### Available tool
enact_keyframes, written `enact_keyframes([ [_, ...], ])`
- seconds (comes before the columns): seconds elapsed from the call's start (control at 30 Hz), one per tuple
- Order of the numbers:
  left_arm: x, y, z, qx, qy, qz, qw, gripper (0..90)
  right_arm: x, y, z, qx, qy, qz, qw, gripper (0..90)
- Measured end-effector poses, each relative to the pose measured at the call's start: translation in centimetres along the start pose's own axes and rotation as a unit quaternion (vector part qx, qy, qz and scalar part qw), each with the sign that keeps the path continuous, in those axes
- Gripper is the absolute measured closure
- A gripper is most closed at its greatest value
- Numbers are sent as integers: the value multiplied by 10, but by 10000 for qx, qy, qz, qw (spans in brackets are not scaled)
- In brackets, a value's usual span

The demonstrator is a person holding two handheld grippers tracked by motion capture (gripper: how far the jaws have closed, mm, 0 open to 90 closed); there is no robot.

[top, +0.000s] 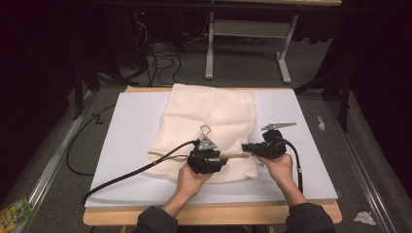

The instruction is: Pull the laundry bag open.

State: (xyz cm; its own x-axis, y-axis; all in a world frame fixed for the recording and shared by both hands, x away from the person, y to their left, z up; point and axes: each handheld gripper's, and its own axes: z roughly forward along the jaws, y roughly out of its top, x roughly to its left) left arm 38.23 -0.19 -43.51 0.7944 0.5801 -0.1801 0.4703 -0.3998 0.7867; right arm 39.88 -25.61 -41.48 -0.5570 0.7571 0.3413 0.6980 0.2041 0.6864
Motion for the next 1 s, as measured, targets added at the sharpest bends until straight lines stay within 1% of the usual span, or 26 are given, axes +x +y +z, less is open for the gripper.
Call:
enact_keyframes([
  [0.07,0,0,0,-17,-23,-39,10000,571,1,0,1,1,2,-12,10000,878],
  [0.1,-1,2,0,-73,-62,-91,9999,569,2,0,2,14,-1,-28,10000,878],
  [0.2,-1,3,-1,-113,-87,-112,9998,568,3,0,3,10,10,-38,10000,878],
  [0.23,-1,4,-1,-108,-78,-102,9999,568,4,0,4,11,14,-25,10000,878],
  [0.3,-4,6,0,-65,-24,37,10000,567,5,0,5,13,16,-31,10000,878],
  [0.37,-8,7,2,-56,-50,93,9999,565,7,0,7,-5,27,-46,10000,878],
  [0.43,-11,8,5,-78,-104,42,9999,565,8,0,9,-15,48,-56,10000,878],
  [0.57,-15,9,9,-38,-147,86,9998,564,11,0,11,-21,59,-72,10000,878],
  [0.67,-18,10,10,-52,-100,140,9998,550,12,0,12,-41,67,-46,10000,878],
  [0.73,-19,10,11,-42,-111,159,9998,549,12,-1,12,-45,70,-63,9999,878],
  [0.87,-22,11,14,-42,-175,124,9998,548,14,0,14,-49,81,-73,9999,878],
  [0.97,-25,10,17,19,-202,169,9997,546,16,0,15,-34,75,-53,10000,878],
  [1.0,-25,10,19,20,-224,181,9996,545,16,0,16,-38,81,-93,9999,878],
])
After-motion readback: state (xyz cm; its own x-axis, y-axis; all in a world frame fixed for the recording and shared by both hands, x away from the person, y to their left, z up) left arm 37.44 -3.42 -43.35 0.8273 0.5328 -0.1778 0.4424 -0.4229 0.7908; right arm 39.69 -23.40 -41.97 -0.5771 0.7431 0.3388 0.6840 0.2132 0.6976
